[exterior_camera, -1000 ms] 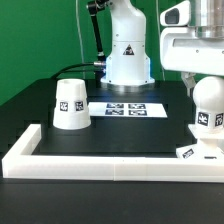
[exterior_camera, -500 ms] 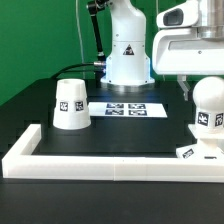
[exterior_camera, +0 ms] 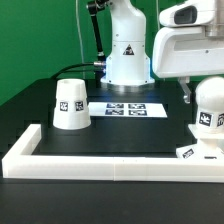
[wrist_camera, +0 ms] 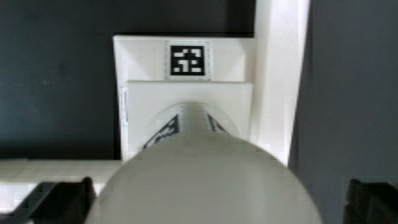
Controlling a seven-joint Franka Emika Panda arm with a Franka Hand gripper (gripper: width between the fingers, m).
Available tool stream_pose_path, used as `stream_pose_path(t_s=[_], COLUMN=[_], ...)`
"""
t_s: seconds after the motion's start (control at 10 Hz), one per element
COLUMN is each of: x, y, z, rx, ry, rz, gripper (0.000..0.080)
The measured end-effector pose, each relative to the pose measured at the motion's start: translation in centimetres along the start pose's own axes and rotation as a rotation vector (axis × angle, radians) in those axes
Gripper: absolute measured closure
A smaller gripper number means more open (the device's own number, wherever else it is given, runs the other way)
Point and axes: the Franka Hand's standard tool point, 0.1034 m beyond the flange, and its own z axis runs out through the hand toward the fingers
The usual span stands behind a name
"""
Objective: Assemble lamp
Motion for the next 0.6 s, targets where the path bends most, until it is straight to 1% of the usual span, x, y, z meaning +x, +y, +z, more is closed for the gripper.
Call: stream_pose_path(t_s=[0.4,0.6], x=[0.06,0.23], y=[0.43,0.63], z=[-0.03,-0.08], rx=[-0.012,-0.031], ry=[0.002,0.006], rz=[-0.257,-0.427], gripper=[0.0101,0.0101])
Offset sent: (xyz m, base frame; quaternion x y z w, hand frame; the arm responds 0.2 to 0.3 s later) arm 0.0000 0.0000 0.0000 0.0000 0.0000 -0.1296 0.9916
